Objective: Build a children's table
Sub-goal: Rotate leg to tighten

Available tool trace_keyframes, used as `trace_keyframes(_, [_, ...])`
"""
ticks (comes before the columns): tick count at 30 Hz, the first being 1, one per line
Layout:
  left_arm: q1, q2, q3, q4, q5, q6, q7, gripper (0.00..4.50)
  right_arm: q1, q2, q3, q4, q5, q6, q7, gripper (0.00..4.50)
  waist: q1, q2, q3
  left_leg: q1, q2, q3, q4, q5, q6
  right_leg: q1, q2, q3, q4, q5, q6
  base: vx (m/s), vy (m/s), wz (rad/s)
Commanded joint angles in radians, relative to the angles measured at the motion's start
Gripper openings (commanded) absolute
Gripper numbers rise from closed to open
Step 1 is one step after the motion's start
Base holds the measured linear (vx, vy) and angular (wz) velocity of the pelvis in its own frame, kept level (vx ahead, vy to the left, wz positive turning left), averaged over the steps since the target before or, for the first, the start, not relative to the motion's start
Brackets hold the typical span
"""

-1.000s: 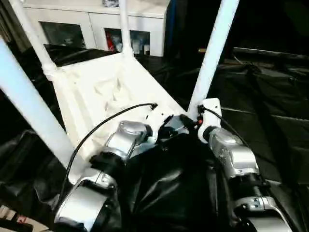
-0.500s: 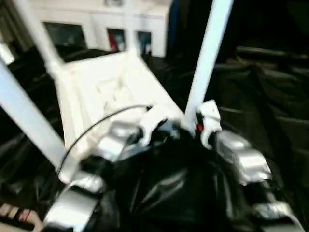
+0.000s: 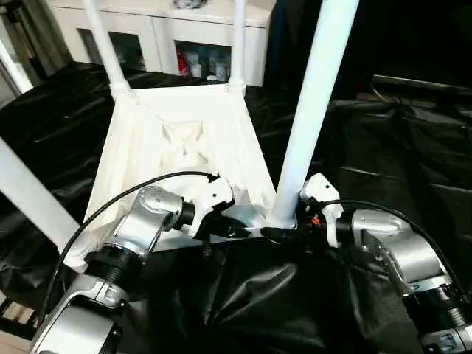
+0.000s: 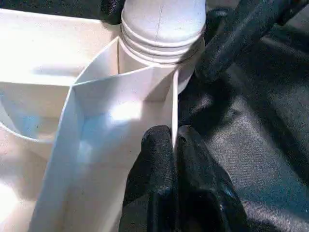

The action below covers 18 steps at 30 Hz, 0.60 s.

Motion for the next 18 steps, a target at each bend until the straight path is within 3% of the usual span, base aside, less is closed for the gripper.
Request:
trace_keyframes(1, [0.01,-0.026,-0.072,-0.03,-0.019,-0.013,-0.079,0.0,-0.009,0.01,0.033,-0.038,0.021,0.008,0.02,3.66,-0.001,-0.014,-0.064,0.013,0.039,-0.018,-0.07,-0.265,0.041,0.047,-0.051,0.042,-0.073,-0.367,-0.186,0.0,0.0,0.0])
trace_keyframes(5, [0.014,-0.024,-0.074,-0.027,-0.01,-0.014,-0.075,0.0,0.01,0.027,0.05,-0.048,0.021,0.009,0.02,3.2,0.001,-0.012,-0.065,0.013,0.04,-0.018,-0.071,-0.255,0.041,0.048,-0.05,0.042,-0.069,-0.343,-0.197,0.0,0.0,0.0])
trace_keyframes(10, [0.011,-0.036,-0.07,-0.023,-0.015,-0.009,-0.051,0.0,0.016,0.071,0.04,-0.033,0.016,0.001,-0.038,2.81,-0.001,-0.012,-0.062,0.013,0.039,-0.02,-0.073,-0.282,0.031,0.047,-0.051,0.04,-0.074,-0.392,-0.181,0.0,0.0,0.0])
trace_keyframes(12, [0.005,-0.052,-0.062,-0.015,-0.014,-0.006,-0.023,0.0,0.01,0.106,0.019,-0.006,0.008,-0.004,-0.098,2.75,-0.006,-0.012,-0.059,0.013,0.038,-0.022,-0.075,-0.304,0.02,0.045,-0.051,0.039,-0.079,-0.437,-0.165,0.0,0.0,0.0])
trace_keyframes(14, [-0.032,-0.115,-0.021,0.037,-0.009,0.02,0.098,0.0,-0.028,0.2,-0.04,0.094,-0.027,-0.006,-0.3,2.73,-0.012,-0.013,-0.056,0.017,0.036,-0.023,-0.075,-0.334,0.009,0.037,-0.051,0.038,-0.086,-0.5,-0.147,0.0,0.0,0.0])
trace_keyframes(16, [-0.05,-0.145,0.001,0.064,-0.007,0.034,0.161,0.0,-0.046,0.236,-0.067,0.134,-0.035,-0.002,-0.377,2.71,-0.026,-0.011,-0.054,0.018,0.03,-0.03,-0.073,-0.377,-0.017,0.034,-0.052,0.027,-0.096,-0.593,-0.12,-0.026,0.004,-0.04])
trace_keyframes(18, [-0.102,-0.225,0.048,0.137,0.0,0.057,0.324,0.0,-0.098,0.335,-0.144,0.242,-0.031,0.012,-0.568,2.7,-0.045,-0.013,-0.052,0.023,0.025,-0.039,-0.07,-0.424,-0.028,0.03,-0.052,0.014,-0.11,-0.666,-0.08,-0.058,0.021,-0.11])
